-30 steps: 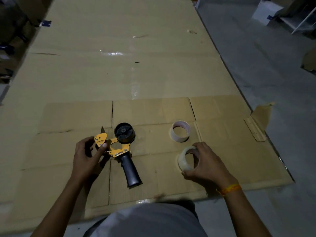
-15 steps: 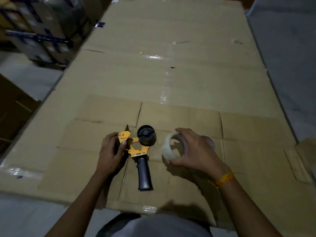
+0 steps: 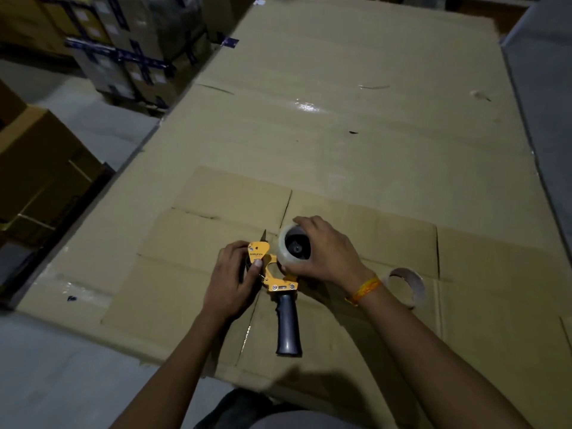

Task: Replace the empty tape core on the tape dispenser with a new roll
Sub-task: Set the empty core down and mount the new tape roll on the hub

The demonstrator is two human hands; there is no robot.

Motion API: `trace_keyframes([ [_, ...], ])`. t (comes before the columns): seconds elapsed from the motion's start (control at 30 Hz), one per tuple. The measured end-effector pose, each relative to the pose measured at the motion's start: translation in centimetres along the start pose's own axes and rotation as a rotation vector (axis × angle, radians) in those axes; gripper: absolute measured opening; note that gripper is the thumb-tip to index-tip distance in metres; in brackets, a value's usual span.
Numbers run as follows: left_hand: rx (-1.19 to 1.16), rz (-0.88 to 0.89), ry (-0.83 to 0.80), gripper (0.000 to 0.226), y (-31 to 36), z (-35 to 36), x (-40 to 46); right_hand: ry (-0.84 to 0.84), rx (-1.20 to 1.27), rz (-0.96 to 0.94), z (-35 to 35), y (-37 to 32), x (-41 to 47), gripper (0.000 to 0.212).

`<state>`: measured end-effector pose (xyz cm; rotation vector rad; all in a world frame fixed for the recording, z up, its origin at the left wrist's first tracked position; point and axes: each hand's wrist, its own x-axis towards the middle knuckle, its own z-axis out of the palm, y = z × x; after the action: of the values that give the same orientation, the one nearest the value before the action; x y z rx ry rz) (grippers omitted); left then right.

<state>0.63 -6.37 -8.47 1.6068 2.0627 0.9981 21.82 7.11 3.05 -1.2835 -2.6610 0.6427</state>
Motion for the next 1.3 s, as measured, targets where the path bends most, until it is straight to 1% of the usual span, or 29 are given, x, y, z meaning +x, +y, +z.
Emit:
trace_keyframes([
  [0.2, -0.021, 0.011, -0.01, 0.046, -0.4, 0.1, 0.2, 0.005, -0.007, 0.043, -0.1, -0.7, 0.0, 0.105],
  [0.5, -0.007, -0.017, -0.041, 0.051, -1.1, 0.7, 0.2, 0.023, -0.092, 0.11, 0.7, -1.6, 0.2, 0.1],
  [0.63, 0.004, -0.028, -0.036, 0.053, -1.4, 0.8, 0.3, -0.067, -0.184, 0.114, 1.9, -2.3, 0.9, 0.097],
  [0.9, -0.012, -0.028, -0.029, 0.052, -1.3, 0.9, 0.3, -0.082, -0.161, 0.126, 2.3, -1.8, 1.1, 0.101],
  [0.97, -0.039, -0.03, -0.028, 0.052, -1.3, 0.8, 0.3, -0.113, -0.148, 0.113, 2.1, -1.8, 1.0, 0.102],
  [1.07, -0.127, -0.039, -0.017, 0.047, -1.4, 0.5, 0.2, -0.211, 0.016, 0.131, 1.1, -1.6, 0.4, 0.107],
  [1.1, -0.165, -0.041, -0.009, 0.044, -1.5, 0.4, 0.2, -0.198, 0.057, 0.127, 0.9, -1.7, -0.1, 0.105],
  [1.13, -0.202, -0.044, -0.001, 0.042, -1.5, 0.3, 0.2, -0.135, 0.069, 0.111, 0.8, -1.9, -0.7, 0.097],
  [1.2, -0.267, -0.041, 0.011, 0.038, -1.5, 0.1, 0.3, 0.054, 0.045, 0.023, 1.2, -3.1, -2.2, 0.068],
  [1.23, -0.292, -0.038, 0.014, 0.035, -1.5, 0.0, 0.2, 0.098, 0.029, -0.029, 1.8, -4.0, -3.0, 0.055],
  [1.27, -0.313, -0.035, 0.013, 0.033, -1.5, -0.2, 0.2, 0.091, 0.011, -0.07, 2.5, -4.9, -3.7, 0.049],
  [1.3, -0.328, -0.031, 0.012, 0.031, -1.6, -0.4, 0.2, 0.052, -0.007, -0.097, 3.4, -5.6, -4.2, 0.048],
])
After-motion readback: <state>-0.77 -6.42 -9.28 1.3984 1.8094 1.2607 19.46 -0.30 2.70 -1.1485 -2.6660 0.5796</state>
